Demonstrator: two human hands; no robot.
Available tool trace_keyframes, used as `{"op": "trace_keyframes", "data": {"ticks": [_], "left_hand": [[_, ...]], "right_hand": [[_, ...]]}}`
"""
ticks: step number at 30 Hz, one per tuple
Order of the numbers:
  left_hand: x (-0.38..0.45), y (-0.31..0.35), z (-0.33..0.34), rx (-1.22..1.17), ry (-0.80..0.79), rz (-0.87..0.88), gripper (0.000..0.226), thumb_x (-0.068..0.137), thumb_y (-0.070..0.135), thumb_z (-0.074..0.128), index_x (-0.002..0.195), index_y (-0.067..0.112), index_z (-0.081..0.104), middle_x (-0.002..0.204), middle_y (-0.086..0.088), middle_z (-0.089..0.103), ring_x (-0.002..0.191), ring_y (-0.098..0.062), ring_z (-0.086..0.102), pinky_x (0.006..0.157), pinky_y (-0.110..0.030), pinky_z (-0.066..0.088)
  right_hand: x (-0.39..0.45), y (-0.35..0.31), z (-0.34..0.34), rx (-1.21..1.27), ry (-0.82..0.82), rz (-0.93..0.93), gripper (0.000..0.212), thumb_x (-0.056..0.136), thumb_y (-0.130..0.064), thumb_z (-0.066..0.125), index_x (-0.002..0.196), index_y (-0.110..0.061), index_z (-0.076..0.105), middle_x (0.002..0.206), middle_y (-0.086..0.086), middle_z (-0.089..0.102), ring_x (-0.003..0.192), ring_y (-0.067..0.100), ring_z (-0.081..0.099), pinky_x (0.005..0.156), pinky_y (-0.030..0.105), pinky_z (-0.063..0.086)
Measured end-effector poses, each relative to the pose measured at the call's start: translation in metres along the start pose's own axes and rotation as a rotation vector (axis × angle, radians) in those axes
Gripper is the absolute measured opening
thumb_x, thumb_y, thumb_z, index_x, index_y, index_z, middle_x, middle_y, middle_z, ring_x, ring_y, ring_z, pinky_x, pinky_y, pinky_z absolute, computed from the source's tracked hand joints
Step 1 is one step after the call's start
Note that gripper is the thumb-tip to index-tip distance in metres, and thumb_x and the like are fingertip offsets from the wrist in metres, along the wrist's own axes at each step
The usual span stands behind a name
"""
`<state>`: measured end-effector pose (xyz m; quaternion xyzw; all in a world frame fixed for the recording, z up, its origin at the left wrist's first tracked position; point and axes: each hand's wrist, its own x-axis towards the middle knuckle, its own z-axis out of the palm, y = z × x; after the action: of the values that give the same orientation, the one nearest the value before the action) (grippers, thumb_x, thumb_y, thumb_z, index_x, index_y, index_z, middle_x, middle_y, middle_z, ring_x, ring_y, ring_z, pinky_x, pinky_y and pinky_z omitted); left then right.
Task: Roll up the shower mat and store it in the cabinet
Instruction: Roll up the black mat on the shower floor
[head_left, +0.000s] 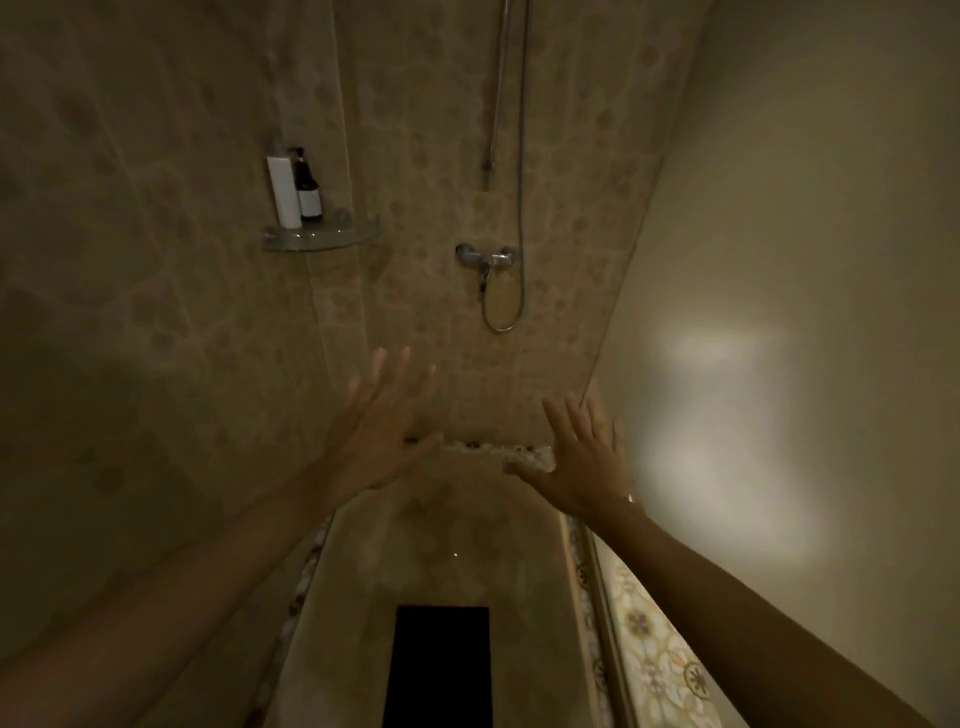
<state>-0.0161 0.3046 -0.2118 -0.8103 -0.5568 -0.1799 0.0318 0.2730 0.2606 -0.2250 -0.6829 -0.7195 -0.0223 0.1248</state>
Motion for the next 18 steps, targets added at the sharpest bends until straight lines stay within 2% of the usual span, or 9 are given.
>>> {"op": "trace_keyframes", "data": {"ticks": [2, 5, 8, 12, 14, 18], "left_hand": [[0.008, -0.002, 0.018, -0.037, -0.003, 0.008, 0.085, 0.084, 0.077, 0.033, 0.151, 0.045, -0.008, 0.164, 0.004, -0.012, 0.149, -0.019, -0.015, 0.118, -0.052, 0.016], [0.020, -0.001, 0.042, -0.068, -0.010, -0.003, 0.082, 0.086, 0.076, 0.033, 0.152, 0.043, -0.002, 0.164, 0.006, -0.010, 0.143, -0.009, -0.029, 0.115, -0.051, 0.015], [0.033, 0.000, 0.067, -0.116, -0.073, 0.000, 0.080, 0.087, 0.068, 0.037, 0.154, 0.038, 0.004, 0.165, -0.002, -0.005, 0.143, -0.015, -0.029, 0.118, -0.056, 0.016], [0.056, -0.001, 0.106, -0.076, -0.156, -0.017, 0.082, 0.087, 0.073, 0.028, 0.153, 0.037, -0.003, 0.165, -0.001, -0.008, 0.149, -0.025, -0.012, 0.119, -0.049, 0.012], [0.069, 0.001, 0.128, -0.063, -0.222, -0.059, 0.084, 0.083, 0.075, 0.022, 0.152, 0.036, -0.006, 0.164, -0.001, -0.009, 0.149, -0.027, -0.013, 0.119, -0.051, 0.010], [0.105, 0.010, 0.171, -0.085, -0.326, -0.164, 0.084, 0.085, 0.072, 0.030, 0.154, 0.035, -0.002, 0.164, 0.000, -0.010, 0.148, -0.029, -0.016, 0.119, -0.056, 0.010]], "right_hand": [[0.008, 0.012, 0.018, 0.004, -0.060, 0.035, 0.101, 0.080, -0.087, 0.039, 0.158, -0.035, 0.003, 0.168, 0.000, -0.003, 0.152, 0.024, -0.013, 0.120, 0.052, -0.006], [0.023, 0.030, 0.048, -0.007, -0.127, 0.080, 0.101, 0.078, -0.089, 0.036, 0.158, -0.038, 0.001, 0.168, -0.003, -0.004, 0.153, 0.023, -0.012, 0.120, 0.051, -0.006], [0.043, 0.049, 0.077, -0.026, -0.174, 0.104, 0.100, 0.078, -0.089, 0.035, 0.158, -0.037, 0.003, 0.168, -0.003, -0.002, 0.153, 0.023, -0.010, 0.120, 0.051, -0.005], [0.077, 0.073, 0.119, 0.000, -0.231, 0.109, 0.100, 0.077, -0.089, 0.034, 0.157, -0.038, 0.002, 0.168, -0.002, -0.004, 0.153, 0.023, -0.011, 0.120, 0.048, -0.007], [0.097, 0.086, 0.140, 0.010, -0.280, 0.098, 0.101, 0.078, -0.089, 0.034, 0.157, -0.038, -0.003, 0.168, -0.002, -0.009, 0.152, 0.023, -0.014, 0.121, 0.048, -0.005], [0.138, 0.121, 0.169, 0.076, -0.329, 0.047, 0.100, 0.080, -0.089, 0.033, 0.158, -0.037, -0.002, 0.168, -0.004, -0.007, 0.152, 0.023, -0.015, 0.122, 0.051, 0.003]]}}
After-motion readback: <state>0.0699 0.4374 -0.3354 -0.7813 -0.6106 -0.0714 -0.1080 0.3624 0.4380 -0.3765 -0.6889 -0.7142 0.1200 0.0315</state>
